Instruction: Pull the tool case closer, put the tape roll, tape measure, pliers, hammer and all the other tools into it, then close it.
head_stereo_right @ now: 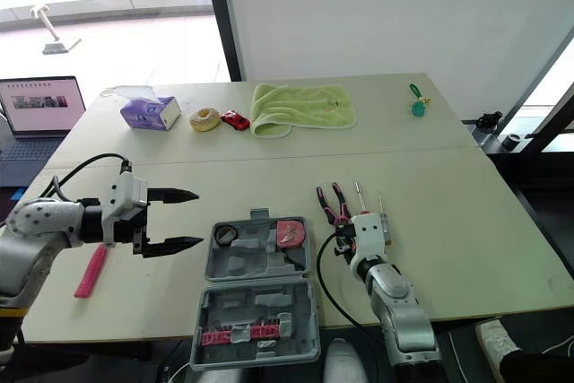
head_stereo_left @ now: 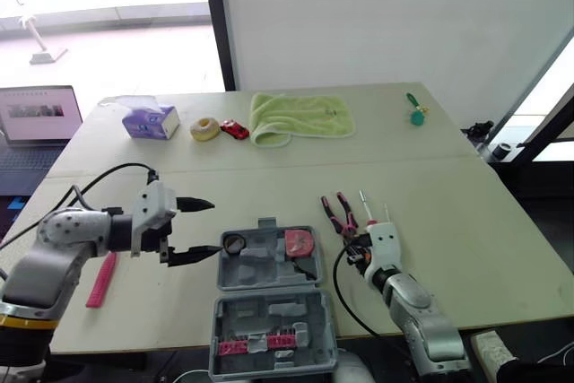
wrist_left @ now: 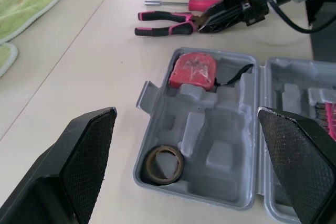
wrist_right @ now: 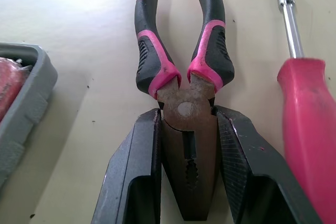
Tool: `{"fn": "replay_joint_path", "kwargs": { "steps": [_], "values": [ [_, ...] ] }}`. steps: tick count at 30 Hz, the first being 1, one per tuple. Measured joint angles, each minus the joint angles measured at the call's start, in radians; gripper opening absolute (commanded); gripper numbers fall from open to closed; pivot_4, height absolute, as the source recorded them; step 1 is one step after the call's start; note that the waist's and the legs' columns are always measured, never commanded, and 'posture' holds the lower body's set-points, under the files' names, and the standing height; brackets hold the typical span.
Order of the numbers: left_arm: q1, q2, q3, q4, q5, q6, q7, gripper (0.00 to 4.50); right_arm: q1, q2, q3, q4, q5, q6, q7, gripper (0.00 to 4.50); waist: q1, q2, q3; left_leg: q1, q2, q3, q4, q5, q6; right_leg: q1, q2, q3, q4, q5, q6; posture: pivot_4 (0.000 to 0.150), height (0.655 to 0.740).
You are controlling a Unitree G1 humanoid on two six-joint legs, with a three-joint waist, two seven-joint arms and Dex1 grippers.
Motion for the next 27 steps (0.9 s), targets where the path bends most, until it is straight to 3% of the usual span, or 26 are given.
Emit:
{"fn": "replay_joint_path", "kwargs": {
  "steps": [3, 7, 10, 13, 19, 27],
  "values": [
    [0.025, -0.017, 0.002, 0.021, 0.001, -0.016, 0.015, 4.50, -0.071, -0.077, -0.007, -0.058, 0.002, 0.023, 0.055, 0.96, -0.001, 0.000, 0.000, 0.000, 0.000, 0.000, 0.000, 0.000, 0.000, 0.000, 0.000, 0.000, 0.000, 0.000, 0.000, 0.150, 0.7400],
    [0.115, -0.021, 0.029, 0.066, 0.023, -0.080, 0.039, 4.50, -0.274, -0.287, 0.039, -0.067, 0.003, 0.122, 0.230, 0.96, -0.005, 0.001, 0.001, 0.000, 0.000, 0.001, 0.000, 0.000, 0.000, -0.001, 0.000, 0.000, 0.000, 0.000, 0.000, 0.150, 0.7400],
    [0.175, -0.052, 0.073, 0.104, 0.031, -0.139, 0.071, 4.50, -0.438, -0.434, 0.092, -0.064, 0.043, 0.188, 0.447, 0.96, -0.001, 0.001, 0.002, -0.001, 0.001, 0.002, 0.000, 0.000, 0.000, -0.001, 0.000, -0.002, 0.000, 0.000, 0.000, 0.150, 0.7400],
    [0.284, -0.052, 0.121, 0.151, 0.045, -0.213, 0.078, 4.50, -0.582, -0.495, 0.191, -0.054, 0.081, 0.195, 0.671, 0.96, -0.008, 0.001, 0.002, -0.001, 0.002, 0.002, -0.002, 0.000, 0.000, -0.002, 0.000, -0.001, -0.001, 0.000, -0.001, 0.150, 0.7400],
    [0.418, -0.059, 0.181, 0.180, 0.061, -0.279, 0.097, 4.50, -0.773, -0.506, 0.435, 0.046, 0.017, 0.200, 0.920, 0.96, -0.002, -0.001, 0.003, -0.002, 0.001, 0.001, 0.001, 0.000, 0.000, -0.002, -0.003, -0.002, -0.001, 0.000, -0.001, 0.150, 0.7400],
    [0.524, -0.081, 0.230, 0.073, 0.052, -0.280, 0.145, 4.50, -0.796, -0.410, 0.602, 0.047, -0.050, 0.261, 0.966, 0.96, 0.005, -0.001, 0.002, -0.012, 0.000, -0.001, 0.002, 0.001, -0.002, -0.012, -0.003, -0.002, 0.000, 0.001, -0.001, 0.150, 0.7400]
  ]
}}
